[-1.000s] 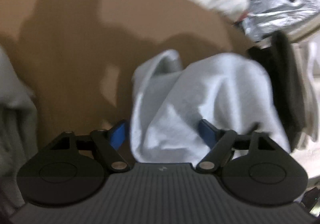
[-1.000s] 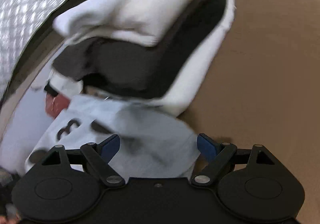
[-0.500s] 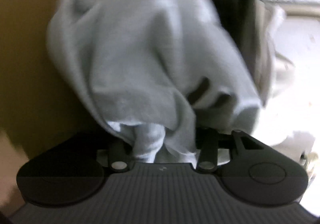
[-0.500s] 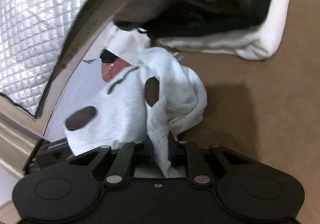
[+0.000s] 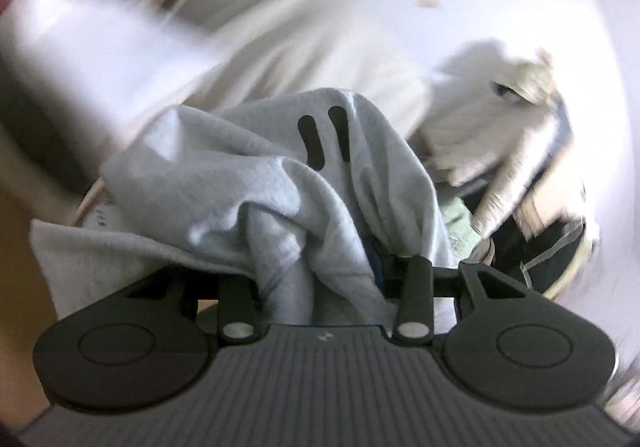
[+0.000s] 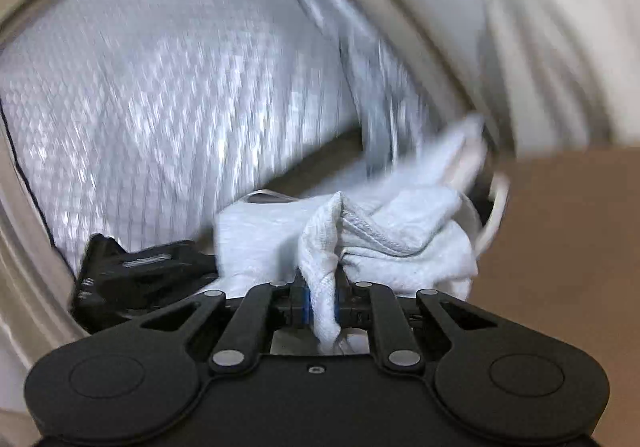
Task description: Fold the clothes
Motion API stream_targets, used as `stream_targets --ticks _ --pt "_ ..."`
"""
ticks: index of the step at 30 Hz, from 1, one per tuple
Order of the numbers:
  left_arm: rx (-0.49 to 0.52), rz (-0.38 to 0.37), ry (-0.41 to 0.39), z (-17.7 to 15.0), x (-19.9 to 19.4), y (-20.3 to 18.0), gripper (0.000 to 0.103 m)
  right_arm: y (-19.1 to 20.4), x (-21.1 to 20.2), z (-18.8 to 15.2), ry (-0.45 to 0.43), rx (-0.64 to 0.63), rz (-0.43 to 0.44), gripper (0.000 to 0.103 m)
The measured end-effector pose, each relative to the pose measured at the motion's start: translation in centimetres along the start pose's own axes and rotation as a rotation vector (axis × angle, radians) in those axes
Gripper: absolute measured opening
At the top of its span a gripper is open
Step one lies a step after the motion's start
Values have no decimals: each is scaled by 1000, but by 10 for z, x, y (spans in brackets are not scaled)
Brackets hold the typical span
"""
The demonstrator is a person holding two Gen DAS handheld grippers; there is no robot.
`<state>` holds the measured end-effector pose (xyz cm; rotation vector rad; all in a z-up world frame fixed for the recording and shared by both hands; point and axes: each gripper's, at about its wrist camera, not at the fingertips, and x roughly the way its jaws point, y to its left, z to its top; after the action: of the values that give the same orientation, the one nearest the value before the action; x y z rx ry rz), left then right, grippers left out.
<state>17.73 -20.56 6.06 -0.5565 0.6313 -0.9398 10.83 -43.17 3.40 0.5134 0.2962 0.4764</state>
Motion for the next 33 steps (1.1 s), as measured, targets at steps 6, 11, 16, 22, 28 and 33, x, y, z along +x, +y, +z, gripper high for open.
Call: stream_targets --ticks 6,11,16,22,28,33 --pt "229 172 79 -39 52 -35 72 -16 -112 28 -102 -150 -305 14" --pt "251 472 264 -145 109 28 71 -88 -170 -31 29 -42 -549 13" --pt "322 494 413 -187 136 37 63 -168 -192 -110 105 153 -724 12" --pt "324 280 397 -190 132 5 65 -183 -171 -123 191 104 -919 12" --pt "271 284 559 -228 162 27 77 -194 -196 -130 197 99 -937 12" --pt "317 273 613 -242 179 37 64 -200 -208 -136 225 126 -952 12"
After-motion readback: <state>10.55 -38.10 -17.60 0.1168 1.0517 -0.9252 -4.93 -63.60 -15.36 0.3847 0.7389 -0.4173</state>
